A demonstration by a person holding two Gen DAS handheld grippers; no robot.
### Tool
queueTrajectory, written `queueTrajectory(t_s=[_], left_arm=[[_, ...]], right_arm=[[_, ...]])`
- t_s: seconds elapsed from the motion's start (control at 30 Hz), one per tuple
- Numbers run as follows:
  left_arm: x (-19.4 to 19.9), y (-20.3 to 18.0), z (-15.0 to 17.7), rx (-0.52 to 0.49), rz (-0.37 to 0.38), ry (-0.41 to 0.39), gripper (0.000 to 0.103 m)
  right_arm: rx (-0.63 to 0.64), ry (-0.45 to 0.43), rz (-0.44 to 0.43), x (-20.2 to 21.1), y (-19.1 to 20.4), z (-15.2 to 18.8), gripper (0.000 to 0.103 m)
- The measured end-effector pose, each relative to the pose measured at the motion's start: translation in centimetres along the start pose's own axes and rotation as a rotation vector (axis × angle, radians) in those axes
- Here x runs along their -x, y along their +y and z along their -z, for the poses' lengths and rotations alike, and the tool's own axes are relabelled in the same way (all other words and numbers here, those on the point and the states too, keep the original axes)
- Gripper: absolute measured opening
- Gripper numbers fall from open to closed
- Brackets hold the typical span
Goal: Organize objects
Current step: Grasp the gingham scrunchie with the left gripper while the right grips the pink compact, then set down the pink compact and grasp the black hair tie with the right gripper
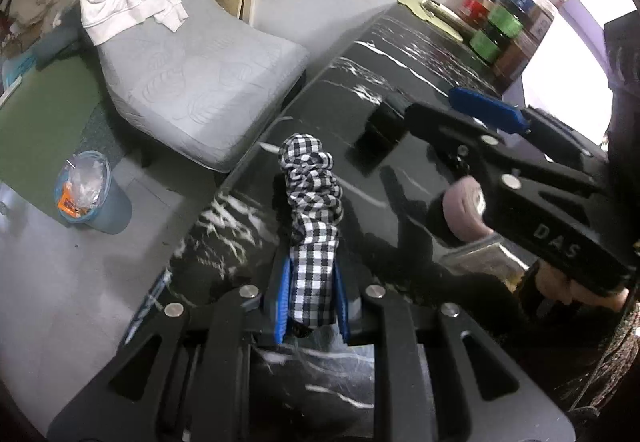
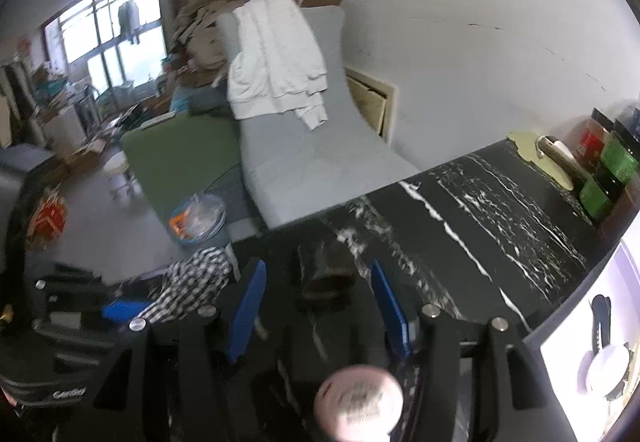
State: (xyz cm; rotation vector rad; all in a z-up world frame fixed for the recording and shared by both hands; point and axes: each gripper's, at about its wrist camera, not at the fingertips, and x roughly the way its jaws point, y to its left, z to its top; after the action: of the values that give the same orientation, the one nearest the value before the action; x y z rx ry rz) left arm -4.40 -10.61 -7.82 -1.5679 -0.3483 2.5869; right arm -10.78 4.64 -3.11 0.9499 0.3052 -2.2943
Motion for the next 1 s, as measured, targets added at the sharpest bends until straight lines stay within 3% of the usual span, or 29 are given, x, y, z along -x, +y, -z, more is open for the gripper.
queueTrajectory(t_s=[0.37, 0.47, 0.73, 1.0], left_arm=[[-0.9, -0.1, -1.3, -0.023, 0.029, -0.004, 0.017], [-0.9, -0.2, -1.3, -0.024, 0.028, -0.004, 0.017], [-0.7, -0.7, -0.4, -0.033, 0.057, 0.012, 0.017], [0.3, -2.1, 1.8, -0.080, 0.082, 0.043, 0.017]], right_arm=[[-0.012, 0.086, -0.029, -4.7, -0.9, -0.4, 0.056], [-0.018, 0.096, -0.043, -5.1, -1.0, -0.1, 0.046], [-0.019, 0.085, -0.048, -3.3, -0.6, 0.6, 0.045], [-0.002, 0.061, -0.040, 1.5, 0.4, 2.9, 0.045]])
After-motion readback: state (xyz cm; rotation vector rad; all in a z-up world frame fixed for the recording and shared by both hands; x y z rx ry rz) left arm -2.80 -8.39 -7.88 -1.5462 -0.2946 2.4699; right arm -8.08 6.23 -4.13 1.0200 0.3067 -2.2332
